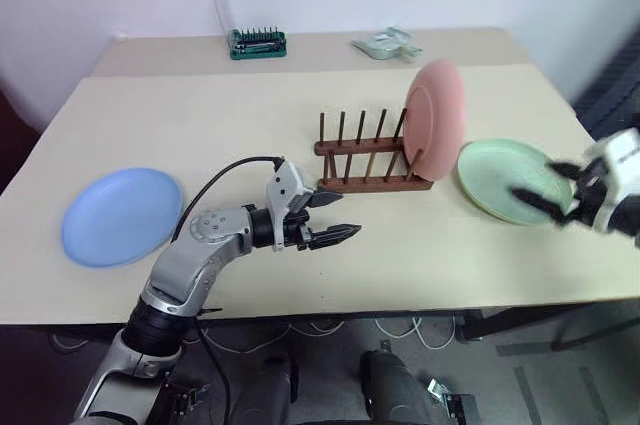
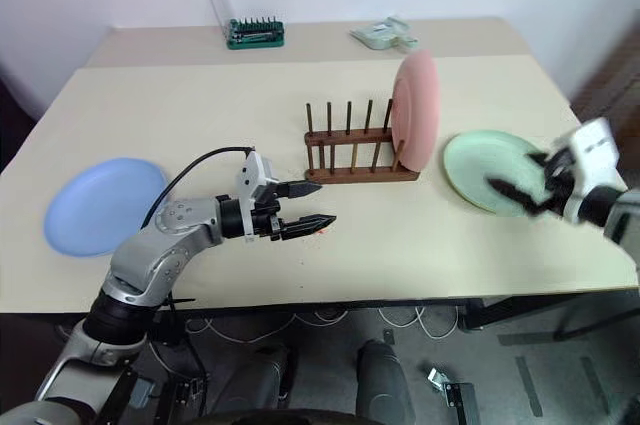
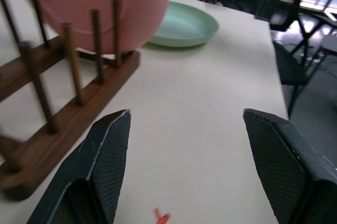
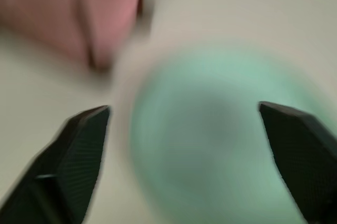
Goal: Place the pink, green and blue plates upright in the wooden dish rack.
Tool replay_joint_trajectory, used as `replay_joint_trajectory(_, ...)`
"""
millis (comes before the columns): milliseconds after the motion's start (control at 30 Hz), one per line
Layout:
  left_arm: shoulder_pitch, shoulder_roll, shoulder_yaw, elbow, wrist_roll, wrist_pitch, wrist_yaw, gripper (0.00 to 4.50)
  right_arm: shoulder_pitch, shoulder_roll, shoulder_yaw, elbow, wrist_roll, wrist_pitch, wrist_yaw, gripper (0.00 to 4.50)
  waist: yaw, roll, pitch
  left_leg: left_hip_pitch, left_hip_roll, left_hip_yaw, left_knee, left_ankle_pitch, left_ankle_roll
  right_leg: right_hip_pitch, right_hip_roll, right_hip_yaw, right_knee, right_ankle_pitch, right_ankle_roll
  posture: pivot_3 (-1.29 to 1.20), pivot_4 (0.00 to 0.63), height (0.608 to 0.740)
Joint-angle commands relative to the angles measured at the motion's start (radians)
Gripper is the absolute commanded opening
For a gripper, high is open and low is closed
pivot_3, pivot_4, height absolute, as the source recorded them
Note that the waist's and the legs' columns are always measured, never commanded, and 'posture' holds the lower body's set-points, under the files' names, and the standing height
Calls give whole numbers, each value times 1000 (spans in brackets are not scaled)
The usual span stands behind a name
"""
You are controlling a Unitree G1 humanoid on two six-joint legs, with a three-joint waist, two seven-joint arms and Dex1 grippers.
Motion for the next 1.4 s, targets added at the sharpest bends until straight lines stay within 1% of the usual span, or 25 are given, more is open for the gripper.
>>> replay_joint_trajectory(33,-29,-12,-5,5,7,-32,-18,3511,-20,17,47,-28,-64,-58,3,4442,-2,2,0,0,0,1,0,0,0,0,0,1,0,0,0,0,150,740)
replay_joint_trajectory(67,-31,-15,-6,8,9,-34,-20,3511,-27,30,47,-27,-58,-52,4,4442,-1,2,0,0,0,1,0,0,0,0,0,2,0,0,0,0,150,740)
replay_joint_trajectory(200,-29,-18,-4,5,12,-32,-22,3511,-76,55,116,55,-180,-91,-70,4442,10,2,0,0,-1,1,0,0,0,0,0,3,0,0,0,0,150,740)
replay_joint_trajectory(333,-26,-21,-2,-1,15,-29,-17,3511,-110,81,155,132,-242,-144,-87,4442,14,1,0,-1,-1,1,1,0,0,0,0,3,-1,0,0,0,150,740)
replay_joint_trajectory(367,-24,-21,0,-4,16,-28,-13,3511,-110,83,157,138,-248,-152,-81,3934,13,1,0,-1,-1,1,1,0,0,0,0,3,-1,0,0,0,150,740)
replay_joint_trajectory(400,-22,-20,2,-6,16,-27,-11,3511,-110,84,159,141,-252,-158,-76,3649,13,1,0,-1,-1,1,1,0,0,0,0,3,-1,0,0,0,150,740)
replay_joint_trajectory(467,-17,-20,6,-12,16,-24,-6,3511,-115,87,155,143,-256,-165,-77,2772,13,1,0,0,-1,1,0,0,0,0,0,3,-1,0,0,0,150,740)
replay_joint_trajectory(633,-11,-21,11,-21,14,-24,6,3511,-116,74,132,112,-272,-172,-84,215,13,1,0,0,-1,1,0,0,0,0,0,3,-1,0,0,0,150,740)
replay_joint_trajectory(667,-10,-21,11,-23,13,-23,7,3511,-118,69,119,98,-277,-173,-97,41,13,1,0,0,-1,1,0,0,0,0,0,3,-1,0,0,0,150,740)
replay_joint_trajectory(767,-10,-19,10,-24,13,-24,10,3511,-169,51,58,79,-296,-184,-163,41,13,1,0,0,-1,1,1,0,0,0,0,4,-1,0,0,0,150,740)
replay_joint_trajectory(867,-11,-19,11,-20,12,-24,9,3511,-311,63,-8,100,-310,-203,-291,41,6,4,1,-1,-1,2,0,0,0,-1,0,5,-1,0,0,0,150,740)
replay_joint_trajectory(1000,-11,-26,7,-11,16,-31,8,3511,-465,83,-10,72,-329,-296,-353,41,7,6,1,0,0,4,-1,0,0,-2,1,6,0,0,0,0,150,740)
replay_joint_trajectory(1100,-12,-29,7,-5,18,-37,7,3511,-557,116,7,24,-309,-322,-354,41,9,5,1,-1,0,4,-1,0,0,-2,1,7,0,0,0,0,150,740)
replay_joint_trajectory(1167,-9,-30,11,-1,24,-47,11,3511,-631,186,32,-102,-169,-244,-286,41,6,5,1,-1,-1,4,0,0,0,-2,1,7,-1,0,0,0,150,740)
replay_joint_trajectory(1233,-2,-31,28,0,21,-57,19,3511,-671,273,46,-251,40,-96,-227,41,1,5,1,0,0,4,-1,0,0,-3,1,7,0,0,0,0,150,740)
replay_joint_trajectory(1300,2,-31,44,3,17,-60,26,3511,-690,324,43,-327,160,1,-212,41,6,5,1,0,1,2,-1,0,0,-3,2,7,1,0,0,0,150,740)
replay_joint_trajectory(1400,16,-11,63,6,24,-68,32,3511,-745,397,49,-389,310,128,-244,41,15,5,1,-2,-1,0,0,0,0,-2,1,6,0,0,0,0,150,740)
